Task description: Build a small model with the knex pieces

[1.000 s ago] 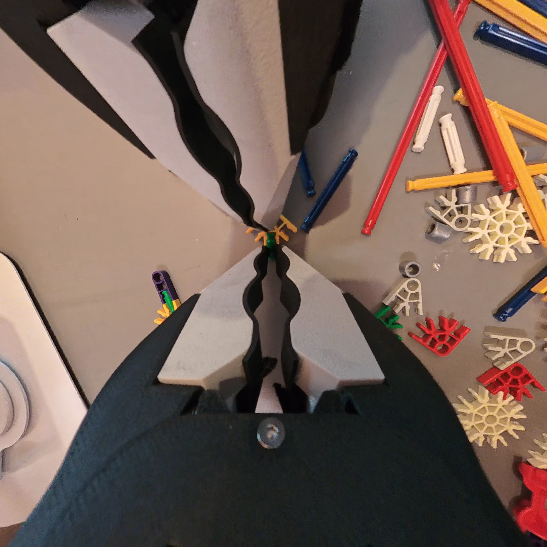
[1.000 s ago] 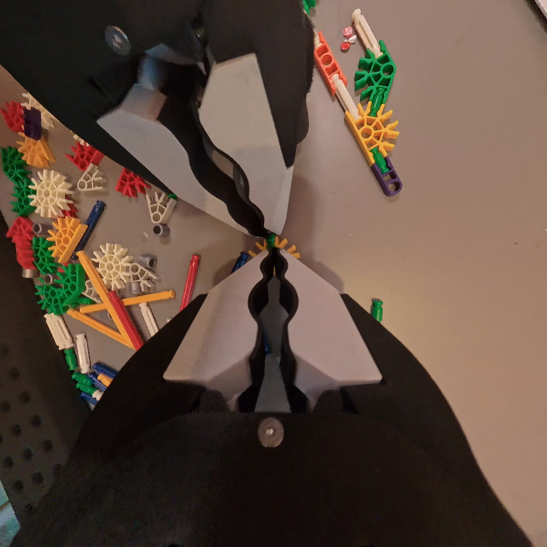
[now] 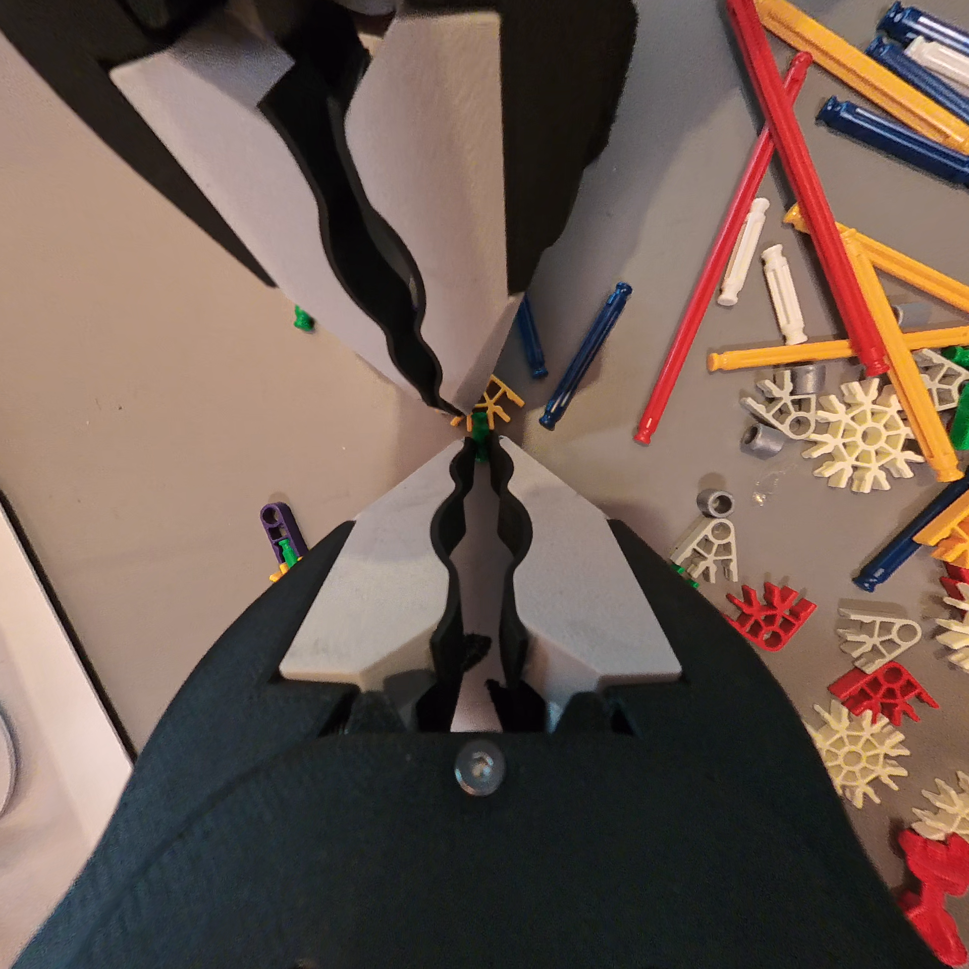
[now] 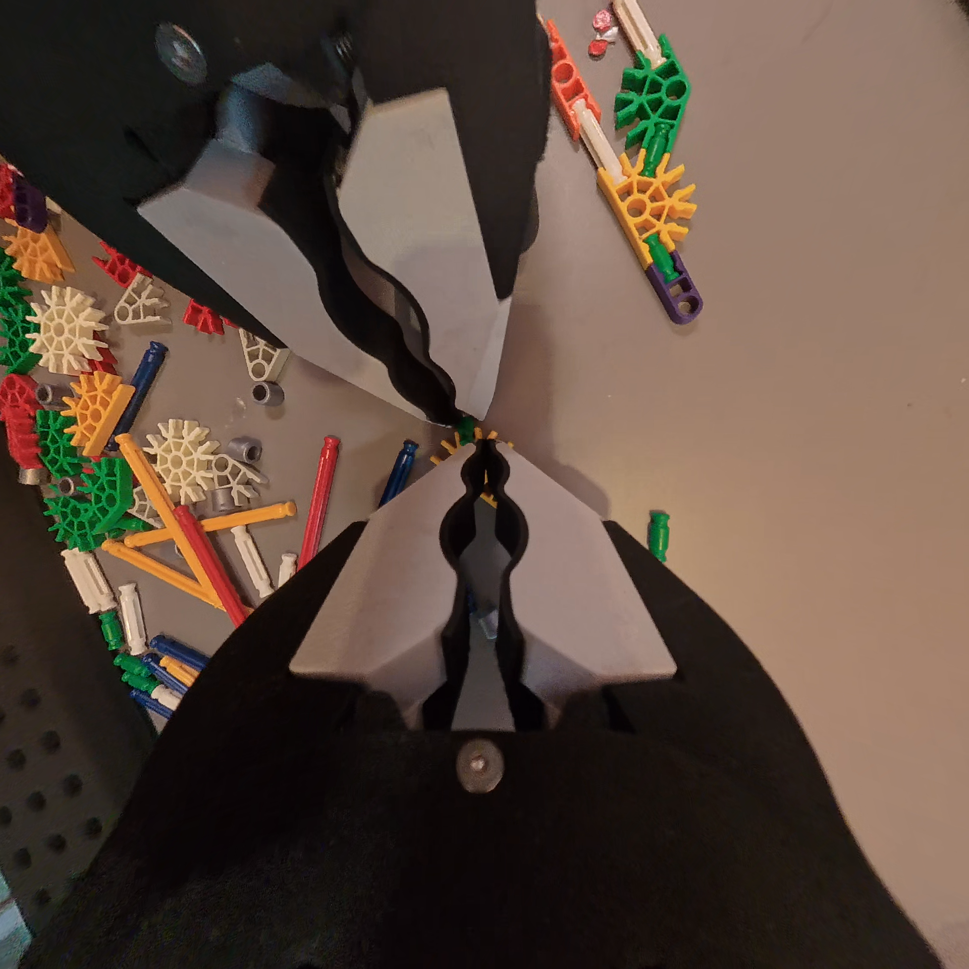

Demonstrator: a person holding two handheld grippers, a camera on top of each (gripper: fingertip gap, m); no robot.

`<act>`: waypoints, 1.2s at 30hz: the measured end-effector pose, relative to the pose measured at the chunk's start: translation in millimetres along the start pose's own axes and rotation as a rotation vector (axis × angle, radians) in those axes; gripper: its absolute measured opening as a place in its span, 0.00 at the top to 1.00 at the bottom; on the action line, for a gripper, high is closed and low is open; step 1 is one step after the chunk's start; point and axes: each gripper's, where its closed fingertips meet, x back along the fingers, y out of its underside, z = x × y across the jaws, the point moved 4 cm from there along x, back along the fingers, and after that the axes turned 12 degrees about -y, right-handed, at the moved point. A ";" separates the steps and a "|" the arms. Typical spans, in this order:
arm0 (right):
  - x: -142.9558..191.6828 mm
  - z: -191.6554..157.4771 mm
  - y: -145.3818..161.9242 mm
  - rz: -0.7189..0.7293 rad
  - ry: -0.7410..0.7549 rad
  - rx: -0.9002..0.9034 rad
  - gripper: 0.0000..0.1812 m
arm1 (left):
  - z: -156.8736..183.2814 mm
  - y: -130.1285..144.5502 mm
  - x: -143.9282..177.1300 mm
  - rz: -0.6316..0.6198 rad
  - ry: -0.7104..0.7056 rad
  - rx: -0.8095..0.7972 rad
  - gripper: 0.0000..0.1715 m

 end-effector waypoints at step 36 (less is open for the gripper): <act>13.7 2.8 24.9 0.142 0.017 -0.038 1.00 | -4.9 -14.2 -1.1 0.041 -0.019 0.136 0.96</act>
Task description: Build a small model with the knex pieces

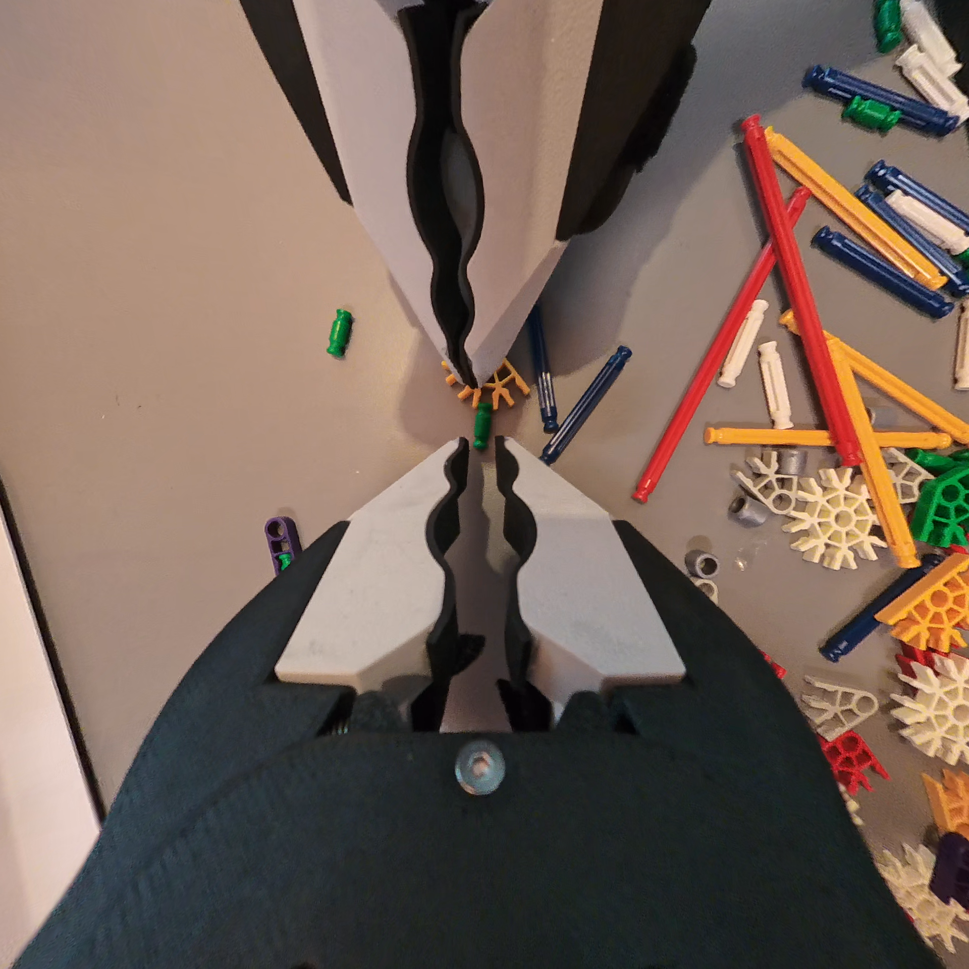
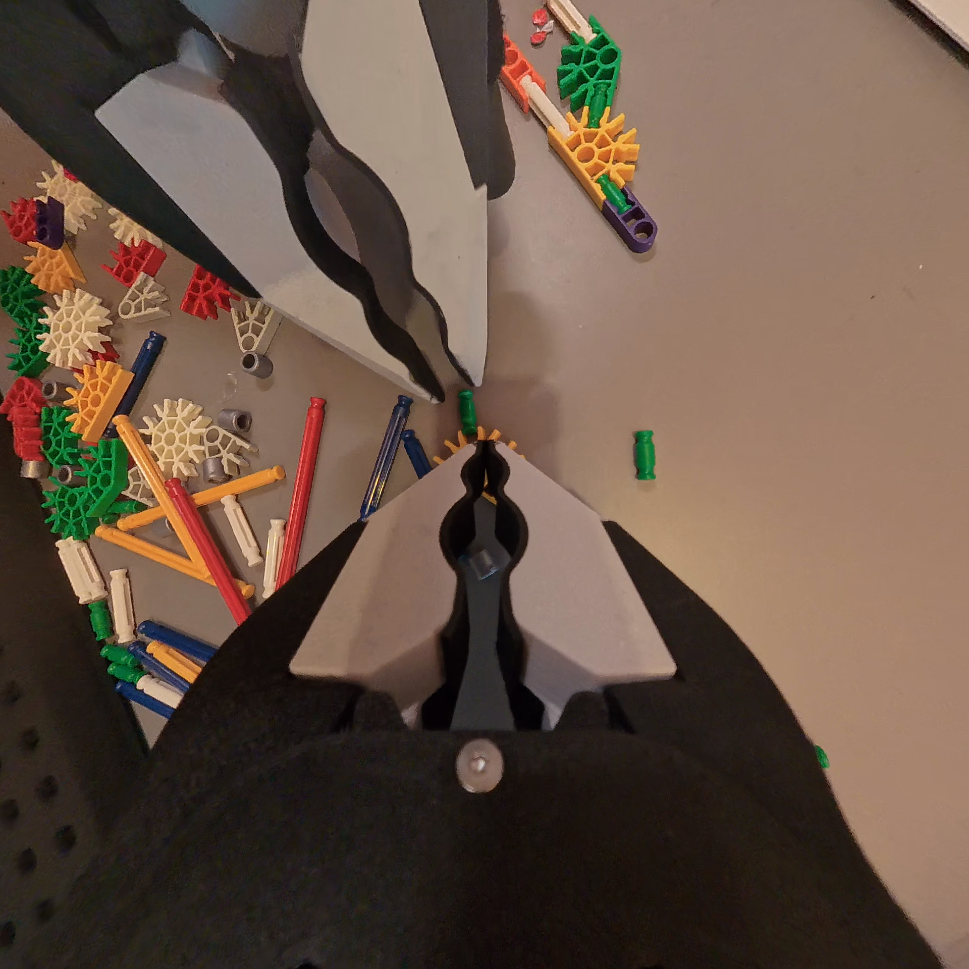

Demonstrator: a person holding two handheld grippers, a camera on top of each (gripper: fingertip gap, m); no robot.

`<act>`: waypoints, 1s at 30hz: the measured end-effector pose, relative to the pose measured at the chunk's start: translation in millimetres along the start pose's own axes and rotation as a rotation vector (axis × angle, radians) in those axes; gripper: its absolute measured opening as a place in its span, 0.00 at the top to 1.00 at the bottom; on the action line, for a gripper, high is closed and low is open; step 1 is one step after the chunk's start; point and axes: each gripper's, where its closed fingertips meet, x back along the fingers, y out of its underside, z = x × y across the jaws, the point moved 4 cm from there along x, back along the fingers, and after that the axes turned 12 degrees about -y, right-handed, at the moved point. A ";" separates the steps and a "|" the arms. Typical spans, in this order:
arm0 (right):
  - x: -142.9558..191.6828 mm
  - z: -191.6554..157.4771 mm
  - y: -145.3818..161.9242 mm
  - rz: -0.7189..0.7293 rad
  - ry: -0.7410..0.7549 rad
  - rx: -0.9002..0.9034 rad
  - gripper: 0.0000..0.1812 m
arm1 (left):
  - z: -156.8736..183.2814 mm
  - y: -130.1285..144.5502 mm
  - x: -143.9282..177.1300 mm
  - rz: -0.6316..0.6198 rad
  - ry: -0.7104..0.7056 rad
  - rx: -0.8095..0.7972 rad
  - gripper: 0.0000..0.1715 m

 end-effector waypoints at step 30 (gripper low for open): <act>-1.6 2.7 -2.6 0.028 -0.045 -0.004 1.00 | 2.3 -1.4 -7.0 0.007 -0.036 -0.134 0.99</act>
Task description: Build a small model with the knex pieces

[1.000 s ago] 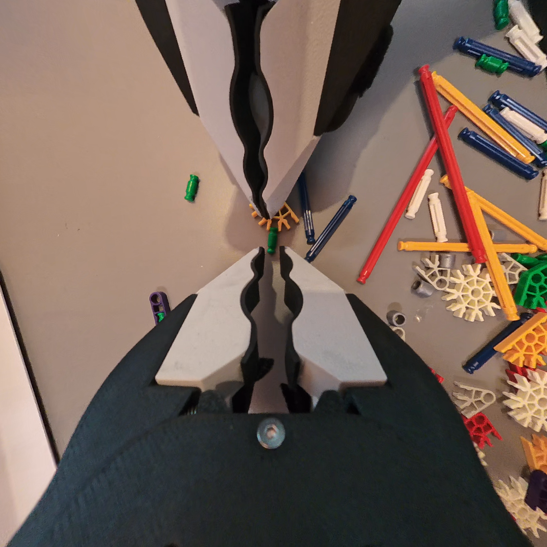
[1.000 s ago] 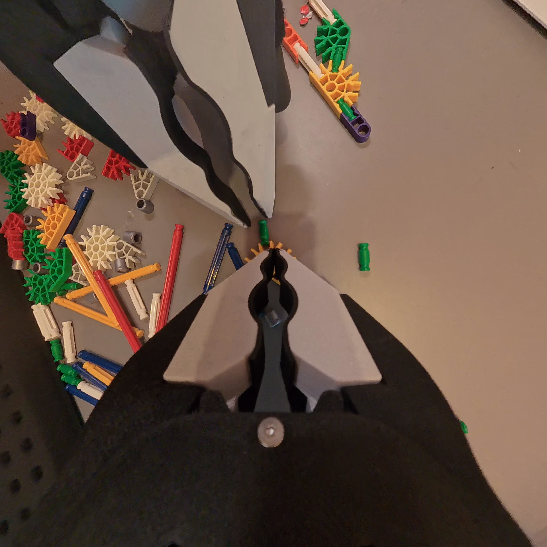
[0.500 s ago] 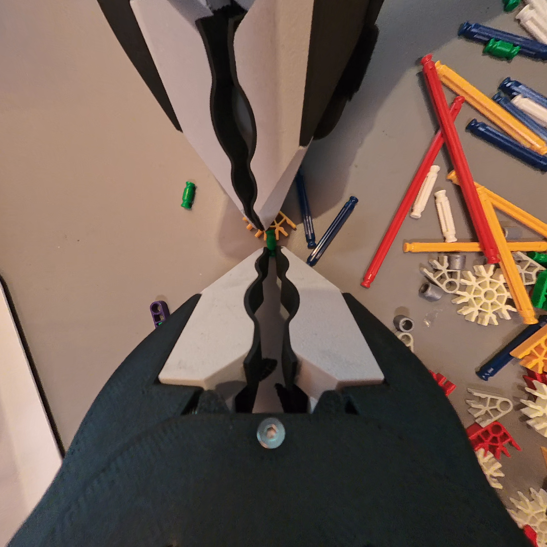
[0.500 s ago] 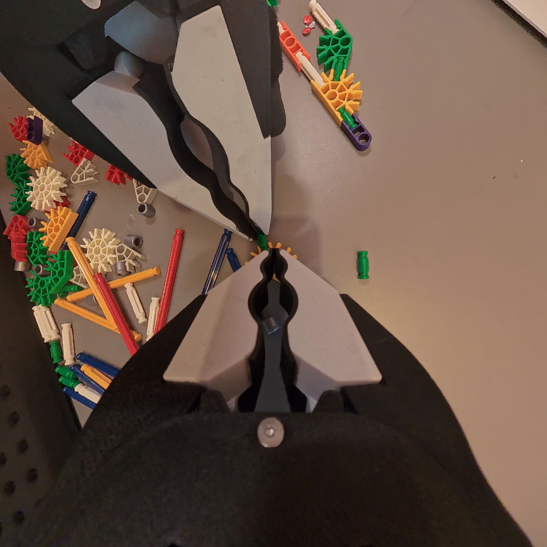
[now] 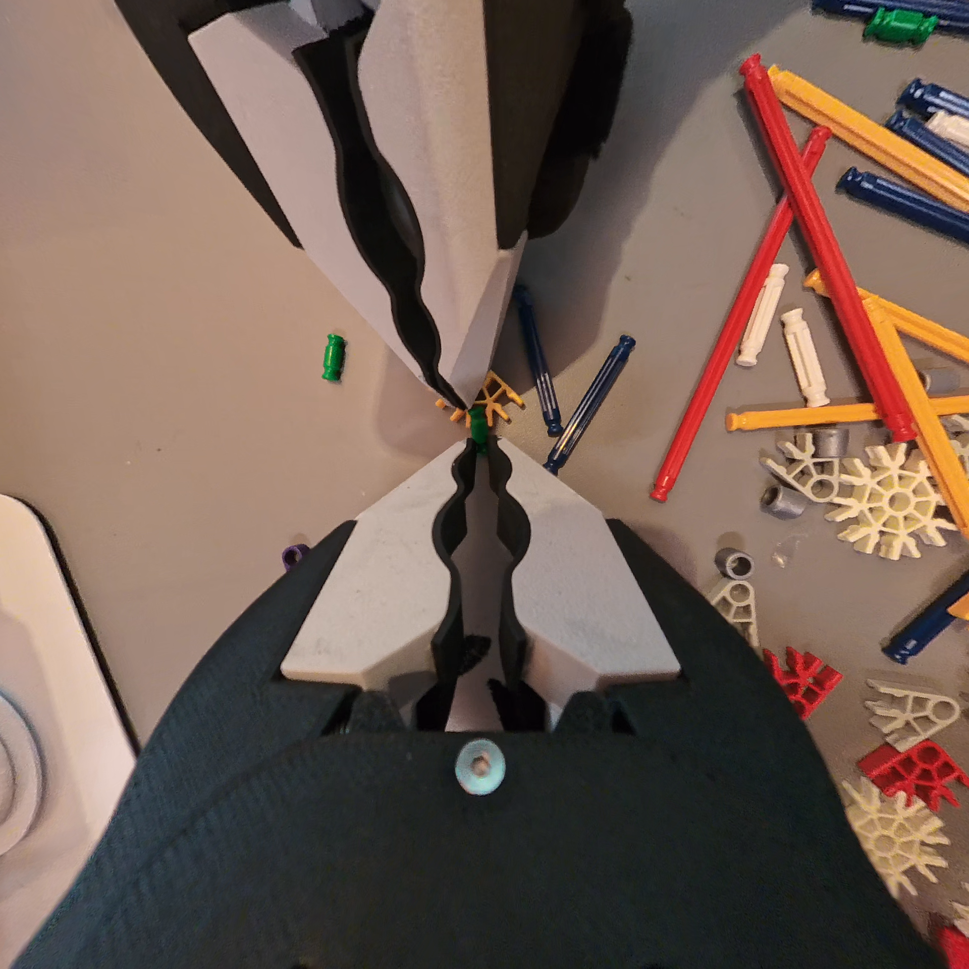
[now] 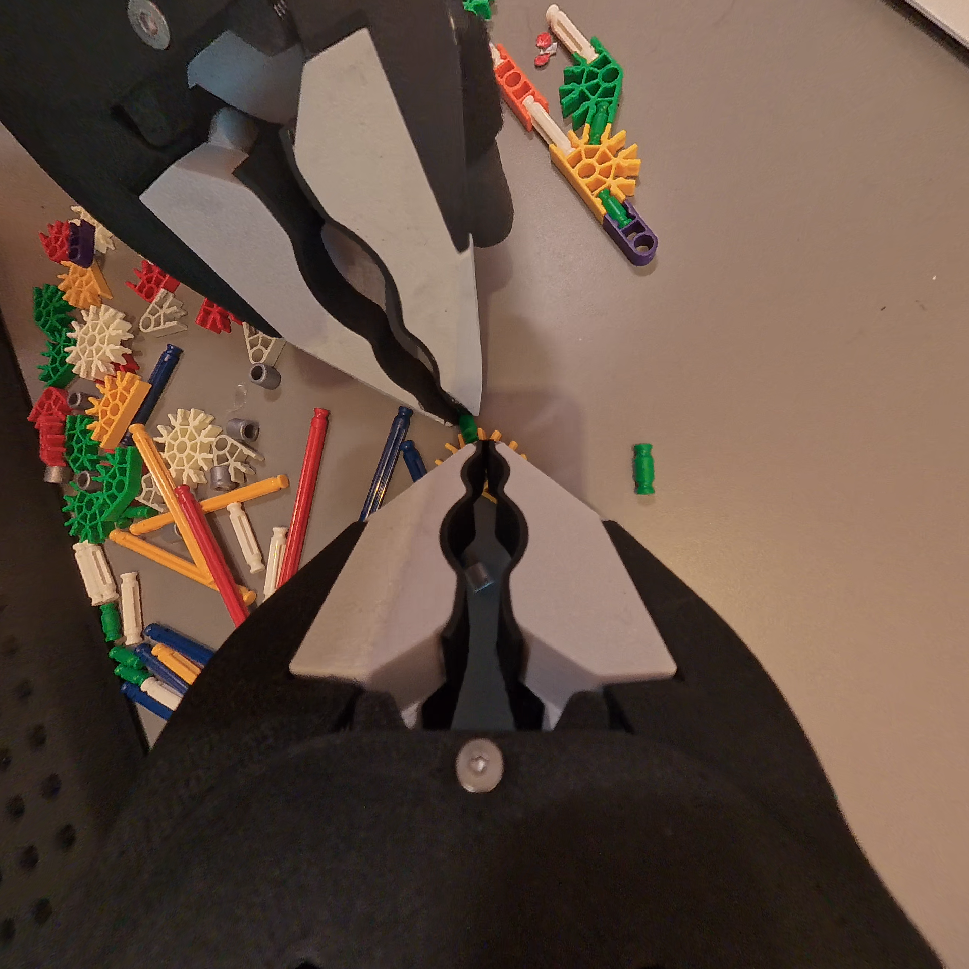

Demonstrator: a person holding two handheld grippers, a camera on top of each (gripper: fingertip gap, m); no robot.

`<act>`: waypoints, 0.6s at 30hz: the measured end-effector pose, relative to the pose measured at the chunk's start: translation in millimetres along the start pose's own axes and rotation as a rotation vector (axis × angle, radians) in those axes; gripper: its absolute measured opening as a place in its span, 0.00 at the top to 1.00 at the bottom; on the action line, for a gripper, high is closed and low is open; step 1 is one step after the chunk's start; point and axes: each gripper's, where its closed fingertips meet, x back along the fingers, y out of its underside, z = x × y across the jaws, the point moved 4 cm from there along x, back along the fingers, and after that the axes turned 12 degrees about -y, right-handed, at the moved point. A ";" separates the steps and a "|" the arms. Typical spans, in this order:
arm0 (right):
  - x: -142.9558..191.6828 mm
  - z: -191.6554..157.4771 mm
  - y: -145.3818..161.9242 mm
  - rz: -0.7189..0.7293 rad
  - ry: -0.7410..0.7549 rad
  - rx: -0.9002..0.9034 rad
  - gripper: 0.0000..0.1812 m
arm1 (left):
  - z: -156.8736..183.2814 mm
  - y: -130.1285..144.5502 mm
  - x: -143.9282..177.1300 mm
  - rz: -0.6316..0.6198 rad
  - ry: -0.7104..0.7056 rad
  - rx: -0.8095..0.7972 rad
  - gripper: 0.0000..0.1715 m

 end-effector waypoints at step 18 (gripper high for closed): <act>11.1 -1.0 11.9 -0.016 0.073 -0.015 1.00 | 2.3 -8.9 -4.0 -0.007 -0.024 -0.050 0.99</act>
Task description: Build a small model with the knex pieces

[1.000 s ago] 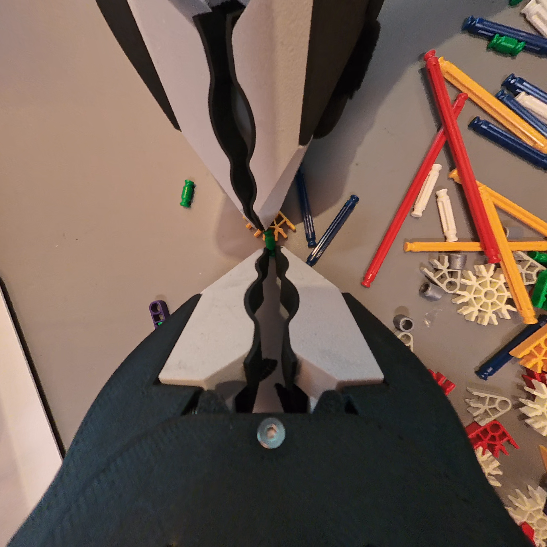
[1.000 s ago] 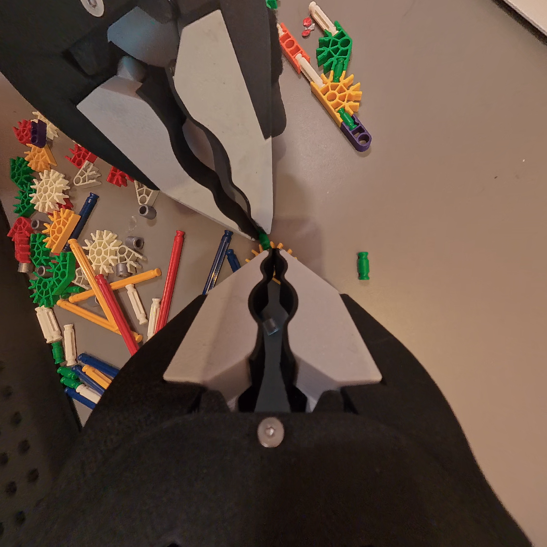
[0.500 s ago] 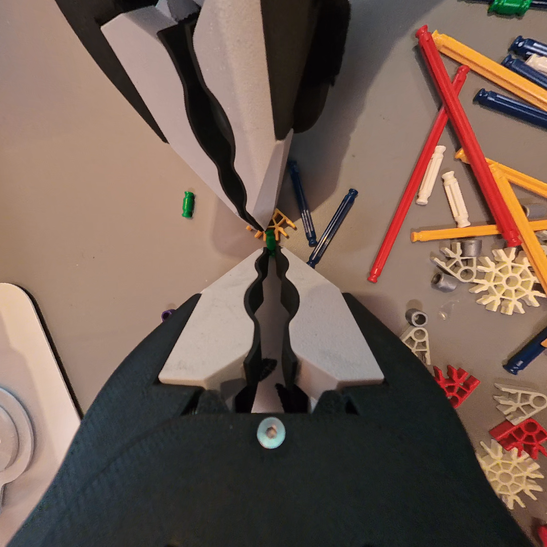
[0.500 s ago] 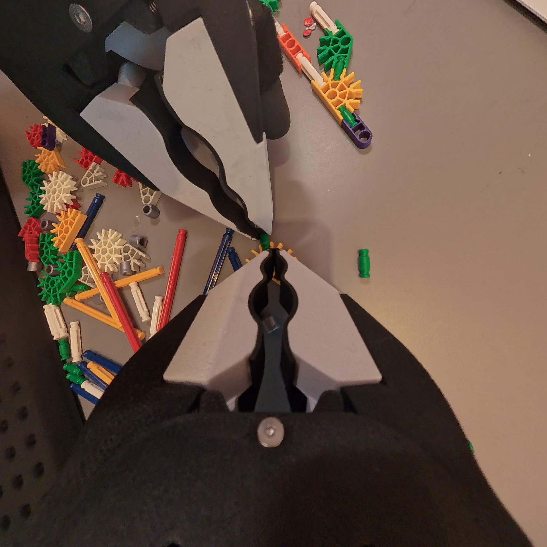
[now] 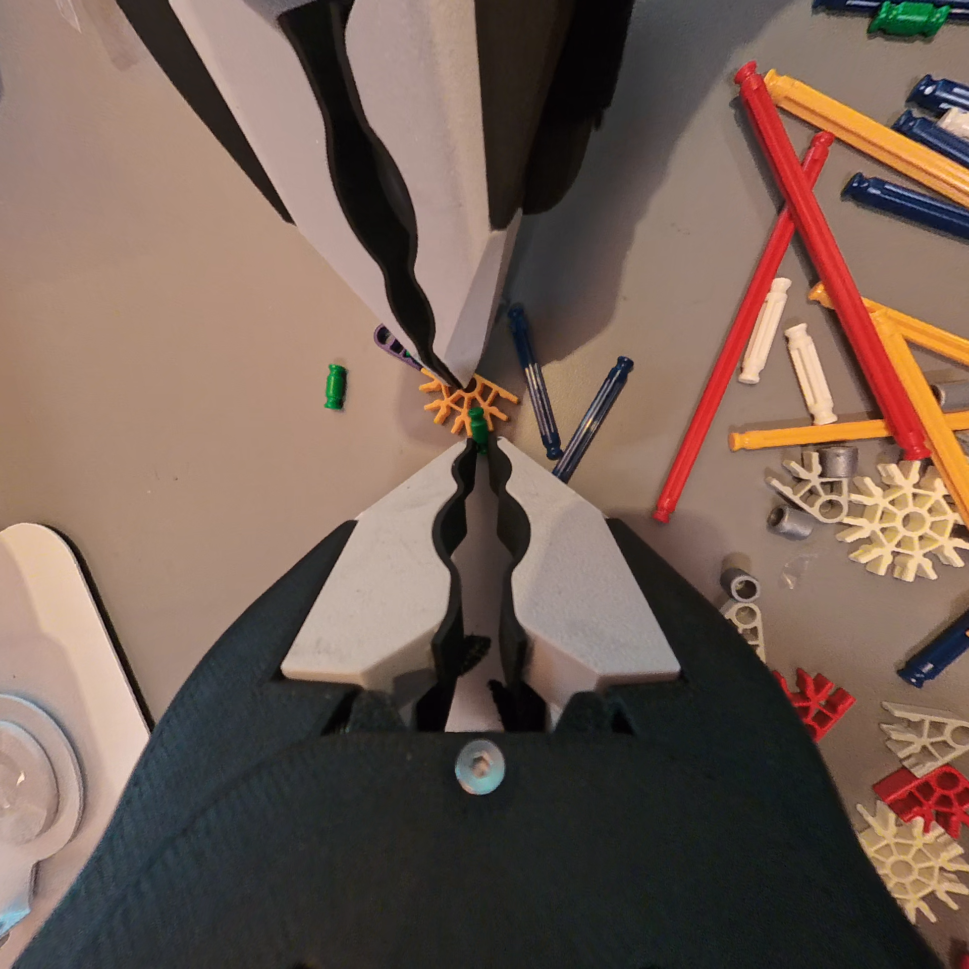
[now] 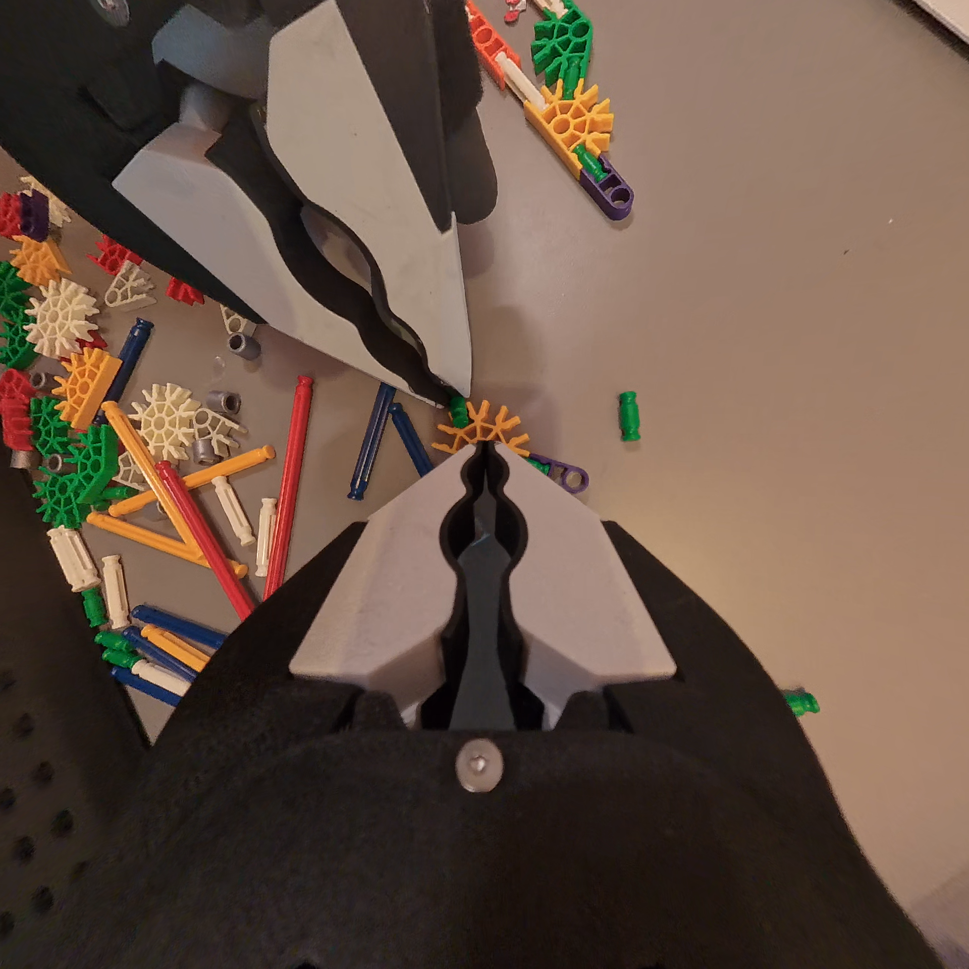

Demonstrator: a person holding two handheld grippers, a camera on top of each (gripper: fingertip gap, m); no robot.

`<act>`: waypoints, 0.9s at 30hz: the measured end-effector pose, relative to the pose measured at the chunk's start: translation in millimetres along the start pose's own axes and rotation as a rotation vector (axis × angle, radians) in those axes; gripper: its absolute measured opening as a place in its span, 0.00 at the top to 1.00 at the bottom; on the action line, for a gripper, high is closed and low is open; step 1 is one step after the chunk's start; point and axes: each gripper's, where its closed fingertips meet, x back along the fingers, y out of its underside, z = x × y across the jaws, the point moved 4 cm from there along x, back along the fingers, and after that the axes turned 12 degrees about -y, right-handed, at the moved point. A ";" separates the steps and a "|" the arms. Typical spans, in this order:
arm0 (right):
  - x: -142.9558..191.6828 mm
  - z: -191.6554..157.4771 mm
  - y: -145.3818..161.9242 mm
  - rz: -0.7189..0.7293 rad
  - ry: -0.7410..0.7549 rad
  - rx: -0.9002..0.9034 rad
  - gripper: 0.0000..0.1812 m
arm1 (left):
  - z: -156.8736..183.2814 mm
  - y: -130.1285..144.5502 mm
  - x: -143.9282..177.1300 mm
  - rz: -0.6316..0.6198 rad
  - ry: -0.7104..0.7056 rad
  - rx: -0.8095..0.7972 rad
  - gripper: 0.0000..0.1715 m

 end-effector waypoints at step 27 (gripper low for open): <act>0.0 2.0 0.6 0.020 -0.004 0.003 1.00 | -2.2 -3.0 1.7 0.047 0.021 0.171 1.00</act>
